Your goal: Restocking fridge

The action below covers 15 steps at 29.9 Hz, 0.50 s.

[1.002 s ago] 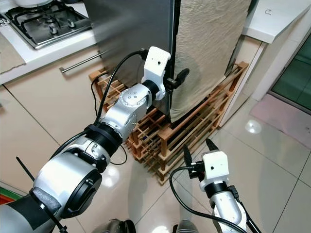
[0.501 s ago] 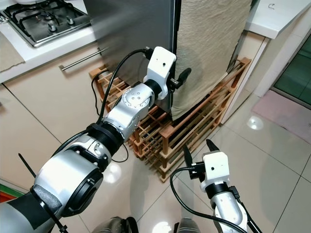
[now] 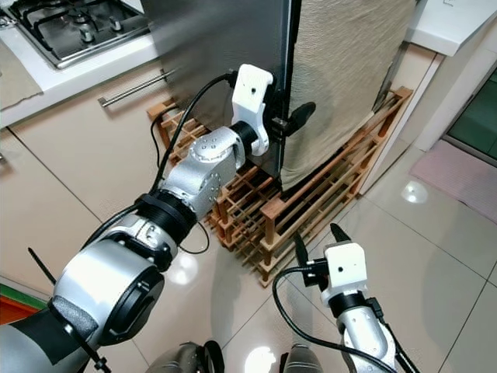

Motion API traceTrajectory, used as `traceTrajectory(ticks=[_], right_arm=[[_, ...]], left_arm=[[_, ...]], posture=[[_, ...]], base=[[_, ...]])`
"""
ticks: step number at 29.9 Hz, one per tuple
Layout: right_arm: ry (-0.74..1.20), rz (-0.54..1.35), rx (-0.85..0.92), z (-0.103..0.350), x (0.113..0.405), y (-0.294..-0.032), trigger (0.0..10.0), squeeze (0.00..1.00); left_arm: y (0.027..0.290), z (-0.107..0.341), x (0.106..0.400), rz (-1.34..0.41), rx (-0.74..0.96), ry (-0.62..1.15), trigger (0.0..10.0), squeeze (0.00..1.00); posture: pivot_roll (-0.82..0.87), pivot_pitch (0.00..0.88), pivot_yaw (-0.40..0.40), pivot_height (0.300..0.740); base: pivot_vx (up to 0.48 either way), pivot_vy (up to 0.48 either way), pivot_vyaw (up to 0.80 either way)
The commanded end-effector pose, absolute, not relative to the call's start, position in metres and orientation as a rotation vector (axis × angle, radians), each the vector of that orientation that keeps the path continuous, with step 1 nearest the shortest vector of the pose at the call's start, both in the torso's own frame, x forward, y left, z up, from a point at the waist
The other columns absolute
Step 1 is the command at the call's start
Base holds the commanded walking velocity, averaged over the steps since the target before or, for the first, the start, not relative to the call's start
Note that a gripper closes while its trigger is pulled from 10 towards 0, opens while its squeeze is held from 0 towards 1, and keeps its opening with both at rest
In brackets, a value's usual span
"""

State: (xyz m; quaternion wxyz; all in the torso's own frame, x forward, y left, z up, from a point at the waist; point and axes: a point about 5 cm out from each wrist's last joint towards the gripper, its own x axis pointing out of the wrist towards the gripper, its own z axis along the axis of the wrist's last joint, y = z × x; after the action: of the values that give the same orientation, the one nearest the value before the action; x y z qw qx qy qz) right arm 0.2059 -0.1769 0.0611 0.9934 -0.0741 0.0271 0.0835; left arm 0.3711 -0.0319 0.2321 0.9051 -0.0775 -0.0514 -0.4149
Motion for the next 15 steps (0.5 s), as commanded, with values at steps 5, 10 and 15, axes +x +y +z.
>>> traceTrajectory(ticks=[5,10,15], right_arm=[[0.064,0.16,-0.148,0.057,0.211,-0.174,10.0,0.0],[0.063,0.158,-0.15,0.057,0.212,-0.174,10.0,0.0],[0.063,0.158,-0.15,0.057,0.212,-0.174,10.0,0.0]], left_arm=[[-0.175,0.285,0.256,-1.359,-0.462,-0.144,10.0,0.0],[-0.176,0.299,0.249,-1.407,-0.518,-0.152,10.0,0.0],[-0.176,0.299,0.249,-1.407,-0.518,-0.152,10.0,0.0]], posture=[[-0.27,0.16,0.129,0.724],[-0.27,0.162,0.133,0.724],[-0.27,0.162,0.133,0.724]], base=[[0.0,0.0,0.0],[0.0,0.0,0.0],[0.0,0.0,0.0]])
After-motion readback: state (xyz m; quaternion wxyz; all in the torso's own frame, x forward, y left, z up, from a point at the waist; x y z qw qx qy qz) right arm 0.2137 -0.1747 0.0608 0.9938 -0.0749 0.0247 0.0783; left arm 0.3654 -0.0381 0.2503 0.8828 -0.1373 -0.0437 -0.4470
